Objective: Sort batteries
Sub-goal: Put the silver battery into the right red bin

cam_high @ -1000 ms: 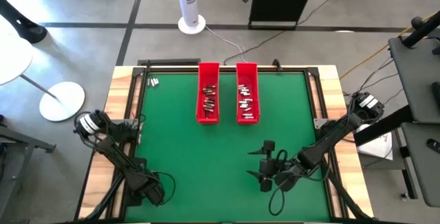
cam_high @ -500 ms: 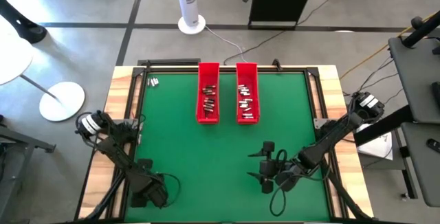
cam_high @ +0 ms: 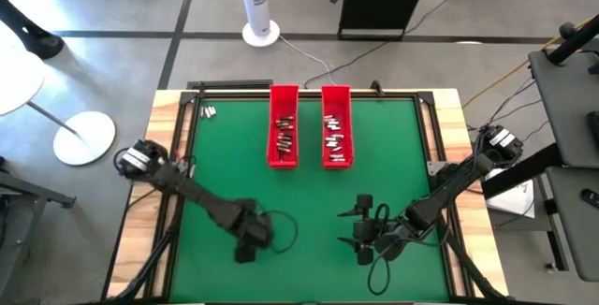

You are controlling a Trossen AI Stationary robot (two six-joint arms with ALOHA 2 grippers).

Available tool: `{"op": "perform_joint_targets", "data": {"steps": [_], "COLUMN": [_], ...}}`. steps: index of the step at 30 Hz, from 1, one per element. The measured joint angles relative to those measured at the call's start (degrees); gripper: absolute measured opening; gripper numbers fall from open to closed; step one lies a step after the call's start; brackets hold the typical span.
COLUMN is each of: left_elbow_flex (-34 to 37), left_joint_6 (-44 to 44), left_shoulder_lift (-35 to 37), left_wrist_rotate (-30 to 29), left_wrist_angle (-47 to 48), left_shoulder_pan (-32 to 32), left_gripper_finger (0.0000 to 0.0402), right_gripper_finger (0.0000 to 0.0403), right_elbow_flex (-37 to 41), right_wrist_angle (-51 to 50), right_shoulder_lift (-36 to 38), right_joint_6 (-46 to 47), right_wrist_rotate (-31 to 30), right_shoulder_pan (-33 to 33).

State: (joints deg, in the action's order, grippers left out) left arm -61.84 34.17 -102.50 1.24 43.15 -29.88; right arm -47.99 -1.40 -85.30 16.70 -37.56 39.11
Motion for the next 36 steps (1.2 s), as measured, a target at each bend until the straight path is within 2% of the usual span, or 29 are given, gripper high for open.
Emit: {"op": "perform_joint_targets", "data": {"steps": [9,19,22,30,36], "left_elbow_flex": [0.2,0.5,-2.5,-12.8,-13.1], "left_joint_6": [-7.3,-10.3,-11.5,-17.2,-17.9], "left_shoulder_lift": [0.0,-6.1,-8.6,-13.8,-14.9], "left_wrist_rotate": [-3.9,-8.0,-8.1,-8.3,-8.5], "left_wrist_angle": [-12.9,-29.0,-27.7,-15.1,-15.2], "left_shoulder_pan": [9.5,10.6,10.8,10.9,10.9], "left_gripper_finger": [0.0179,0.0179,0.0179,0.019,0.0213], "right_gripper_finger": [0.0291,0.031,0.0311,0.0305,0.0317], "right_elbow_flex": [0.0,-0.1,-0.3,-1.1,-1.7], "right_wrist_angle": [0.4,0.9,0.8,0.9,0.8], "right_shoulder_lift": [-2.8,-5.7,-5.6,-5.6,-5.6], "right_joint_6": [0.3,-0.1,-0.8,-2.7,-6.3], "right_wrist_rotate": [0.3,0.6,0.7,3.1,3.5], "right_shoulder_pan": [0.0,-0.2,-0.4,-2.4,-2.4]}}
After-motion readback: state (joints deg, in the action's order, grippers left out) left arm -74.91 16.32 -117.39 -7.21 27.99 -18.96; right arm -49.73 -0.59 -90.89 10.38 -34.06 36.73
